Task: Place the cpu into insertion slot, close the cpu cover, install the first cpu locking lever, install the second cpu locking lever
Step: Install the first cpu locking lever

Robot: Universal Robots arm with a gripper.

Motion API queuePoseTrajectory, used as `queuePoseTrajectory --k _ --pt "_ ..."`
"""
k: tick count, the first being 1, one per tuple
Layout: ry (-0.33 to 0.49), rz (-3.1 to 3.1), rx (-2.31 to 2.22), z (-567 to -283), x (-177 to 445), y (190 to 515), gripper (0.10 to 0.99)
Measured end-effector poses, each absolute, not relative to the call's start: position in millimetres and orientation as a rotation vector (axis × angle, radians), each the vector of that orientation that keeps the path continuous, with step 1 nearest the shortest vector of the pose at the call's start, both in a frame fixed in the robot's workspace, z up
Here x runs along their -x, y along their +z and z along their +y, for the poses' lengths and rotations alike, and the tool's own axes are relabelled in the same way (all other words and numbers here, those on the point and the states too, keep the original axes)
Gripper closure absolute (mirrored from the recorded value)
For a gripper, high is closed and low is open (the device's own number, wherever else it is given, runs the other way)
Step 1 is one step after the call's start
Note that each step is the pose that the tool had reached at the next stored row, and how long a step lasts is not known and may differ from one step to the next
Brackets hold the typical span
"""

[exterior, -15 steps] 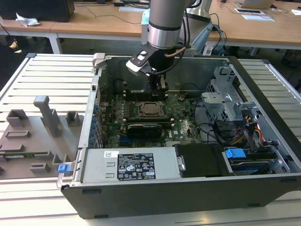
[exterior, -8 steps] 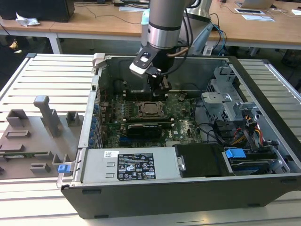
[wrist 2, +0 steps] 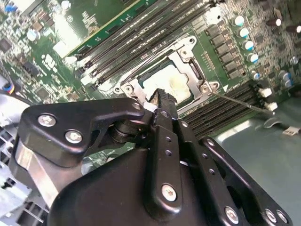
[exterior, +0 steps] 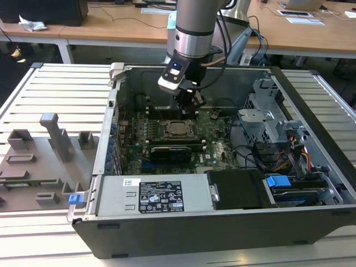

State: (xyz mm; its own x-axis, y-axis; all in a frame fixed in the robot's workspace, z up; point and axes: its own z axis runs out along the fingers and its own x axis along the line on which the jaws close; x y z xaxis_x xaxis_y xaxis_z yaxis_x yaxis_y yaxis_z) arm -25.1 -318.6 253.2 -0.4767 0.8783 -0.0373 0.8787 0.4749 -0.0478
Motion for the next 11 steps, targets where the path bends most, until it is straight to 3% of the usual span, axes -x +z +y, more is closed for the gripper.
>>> queuePoseTrajectory --k 11 --pt "-0.092 2.831 -1.327 -318.5 25.1 253.2 0.980"
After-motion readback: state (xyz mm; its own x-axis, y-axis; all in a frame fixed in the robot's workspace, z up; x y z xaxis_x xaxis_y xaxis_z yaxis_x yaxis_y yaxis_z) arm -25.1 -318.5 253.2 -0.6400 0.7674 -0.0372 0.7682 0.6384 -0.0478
